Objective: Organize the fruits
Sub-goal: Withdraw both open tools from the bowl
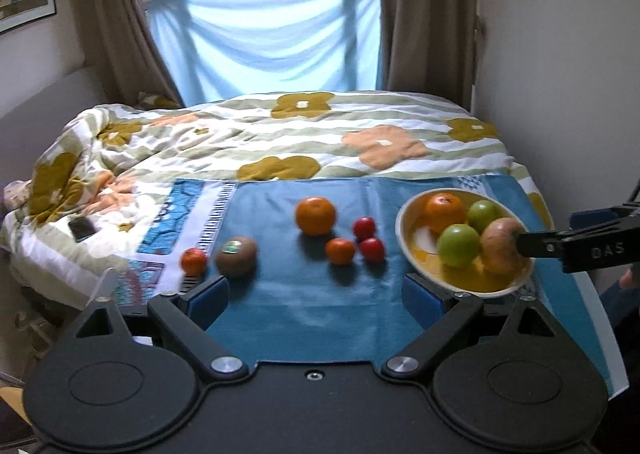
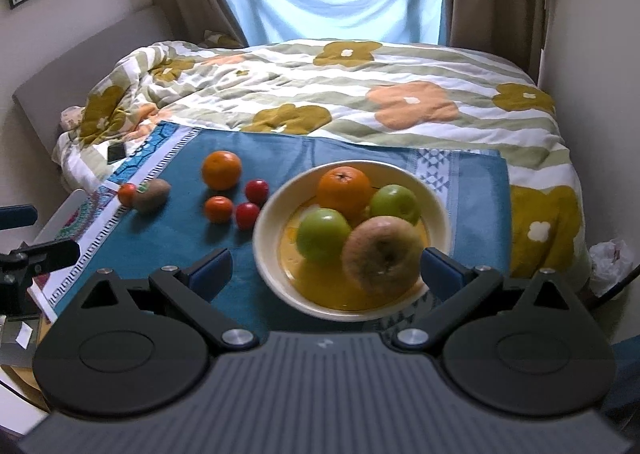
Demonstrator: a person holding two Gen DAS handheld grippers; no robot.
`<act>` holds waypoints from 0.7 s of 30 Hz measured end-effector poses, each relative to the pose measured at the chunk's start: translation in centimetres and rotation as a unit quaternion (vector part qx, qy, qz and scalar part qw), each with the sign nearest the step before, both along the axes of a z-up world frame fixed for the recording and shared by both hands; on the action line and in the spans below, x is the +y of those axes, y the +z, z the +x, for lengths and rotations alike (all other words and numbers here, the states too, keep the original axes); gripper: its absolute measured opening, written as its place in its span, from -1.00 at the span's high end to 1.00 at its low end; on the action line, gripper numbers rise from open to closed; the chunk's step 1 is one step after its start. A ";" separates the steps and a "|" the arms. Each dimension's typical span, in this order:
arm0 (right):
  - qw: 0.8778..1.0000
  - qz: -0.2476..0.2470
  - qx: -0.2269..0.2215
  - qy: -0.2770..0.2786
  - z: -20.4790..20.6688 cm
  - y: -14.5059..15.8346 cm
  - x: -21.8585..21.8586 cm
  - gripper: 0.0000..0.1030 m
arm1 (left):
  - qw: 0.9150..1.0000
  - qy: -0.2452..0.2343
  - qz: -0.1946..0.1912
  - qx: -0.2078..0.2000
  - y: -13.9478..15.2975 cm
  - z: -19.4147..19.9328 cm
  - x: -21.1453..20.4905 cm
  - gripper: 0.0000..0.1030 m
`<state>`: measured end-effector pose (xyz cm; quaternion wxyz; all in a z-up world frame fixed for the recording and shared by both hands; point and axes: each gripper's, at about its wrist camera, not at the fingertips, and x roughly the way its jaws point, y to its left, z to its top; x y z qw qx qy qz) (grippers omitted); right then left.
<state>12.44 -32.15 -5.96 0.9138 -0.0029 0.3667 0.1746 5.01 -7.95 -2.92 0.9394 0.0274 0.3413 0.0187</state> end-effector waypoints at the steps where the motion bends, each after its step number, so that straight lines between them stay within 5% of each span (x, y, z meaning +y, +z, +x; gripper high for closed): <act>1: 1.000 0.000 0.001 0.000 -0.1 0.2 0.4 -1.00 | 1.000 0.001 0.001 0.000 0.1 0.0 0.6 -0.86; 8: 1.000 0.004 0.007 -0.019 -0.6 0.6 4.3 -1.00 | 1.000 -0.017 0.002 0.004 0.3 1.6 4.8 -0.86; 21: 0.994 0.016 0.031 -0.106 0.7 -0.5 11.7 -1.00 | 0.991 -0.121 0.036 0.033 -1.8 7.6 11.0 -0.85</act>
